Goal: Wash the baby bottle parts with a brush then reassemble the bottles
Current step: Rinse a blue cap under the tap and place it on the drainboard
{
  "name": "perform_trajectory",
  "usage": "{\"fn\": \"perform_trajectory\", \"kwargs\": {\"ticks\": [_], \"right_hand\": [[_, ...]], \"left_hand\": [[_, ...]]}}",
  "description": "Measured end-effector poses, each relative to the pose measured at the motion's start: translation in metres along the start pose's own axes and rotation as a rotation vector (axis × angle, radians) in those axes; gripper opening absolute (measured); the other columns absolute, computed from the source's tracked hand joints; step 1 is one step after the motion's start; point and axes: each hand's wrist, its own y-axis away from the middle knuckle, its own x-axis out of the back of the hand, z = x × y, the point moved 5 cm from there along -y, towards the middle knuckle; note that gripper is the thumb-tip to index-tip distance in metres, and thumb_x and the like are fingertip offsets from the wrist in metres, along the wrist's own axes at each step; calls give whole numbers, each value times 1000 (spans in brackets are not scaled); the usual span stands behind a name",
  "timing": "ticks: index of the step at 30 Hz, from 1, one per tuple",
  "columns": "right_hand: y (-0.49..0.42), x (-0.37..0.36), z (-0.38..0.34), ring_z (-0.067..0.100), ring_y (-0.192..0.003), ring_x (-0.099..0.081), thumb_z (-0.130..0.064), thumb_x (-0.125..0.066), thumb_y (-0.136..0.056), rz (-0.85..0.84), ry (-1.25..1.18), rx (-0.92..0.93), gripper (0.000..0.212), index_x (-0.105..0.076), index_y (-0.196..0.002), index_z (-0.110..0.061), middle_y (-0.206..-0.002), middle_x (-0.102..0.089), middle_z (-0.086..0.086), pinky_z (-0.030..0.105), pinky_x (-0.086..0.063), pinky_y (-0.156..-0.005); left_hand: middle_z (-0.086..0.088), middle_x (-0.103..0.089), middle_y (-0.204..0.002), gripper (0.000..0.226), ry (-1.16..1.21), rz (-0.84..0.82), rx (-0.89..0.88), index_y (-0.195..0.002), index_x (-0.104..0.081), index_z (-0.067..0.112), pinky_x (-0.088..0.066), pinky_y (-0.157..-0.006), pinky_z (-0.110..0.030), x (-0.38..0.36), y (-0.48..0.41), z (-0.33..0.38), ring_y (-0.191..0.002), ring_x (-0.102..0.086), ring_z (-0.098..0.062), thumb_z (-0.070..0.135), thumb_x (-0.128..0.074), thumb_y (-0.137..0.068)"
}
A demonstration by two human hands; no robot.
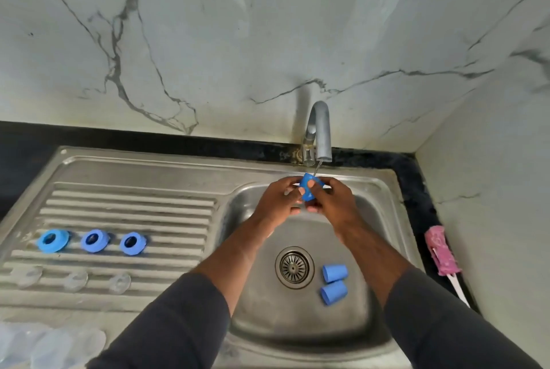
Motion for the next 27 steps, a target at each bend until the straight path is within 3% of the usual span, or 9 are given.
{"fn": "perform_trajectory", "kwargs": {"ticks": [5,9,12,16,20,24,27], "right_hand": [[-1,-9,-3,31,-96,-73,-27,-57,-102,11,-151,-85,29,-69,-113,-2,-106,-73,21,45,-61,-85],[6,-9,-3,27,-82,-75,-36,-63,-98,101,-72,-87,32,-73,-101,-5,-93,-76,16,39,-63,-76],[13,-9,1,24,-74,-72,-48,-60,-97,120,14,-127,42,-74,-95,-9,-85,-76,13,39,-60,-72],[16,-7,9,27,-85,-74,-32,-57,-102,67,-154,-211,31,-69,-110,-4,-99,-75,18,34,-58,-68],[23,-6,10,27,-94,-71,-19,-49,-104,43,-469,-261,28,-63,-119,1,-113,-69,25,31,-58,-72],[22,-8,8,26,-102,-72,-22,-64,-98,3,-425,-245,28,-65,-117,0,-110,-73,19,32,-59,-82],[22,-11,6,26,-100,-72,-12,-68,-95,-53,-403,-288,27,-64,-119,-2,-109,-74,17,37,-59,-89]], "left_hand": [[-13,-72,-105,29,168,89,40,-126,-65,6,-60,-77,-25,-1,0,5,-88,-72,-17,1,-54,-99],[-13,-75,-102,16,57,40,35,-104,-71,14,-59,-88,-36,-3,4,3,-93,-72,-23,24,-59,-101],[-13,-75,-106,31,82,-4,94,-112,-70,6,-60,-73,-25,-3,6,-6,-90,-73,-18,34,-59,-101],[-13,-73,-110,25,153,-12,142,-121,-67,8,-57,-71,-23,-7,8,-9,-91,-71,-17,21,-58,-102],[-12,-73,-105,24,57,104,-12,-111,-70,10,-58,-68,-25,-8,2,-4,-91,-72,-24,9,-75,-88],[5,-74,-99,30,-202,180,-196,-101,-72,22,-57,-84,-28,-8,0,5,-93,-70,-11,20,-86,-75],[6,-76,-101,31,-194,175,-211,-105,-73,23,-58,-87,-32,-1,2,5,-95,-71,-9,21,-85,-77]]}}
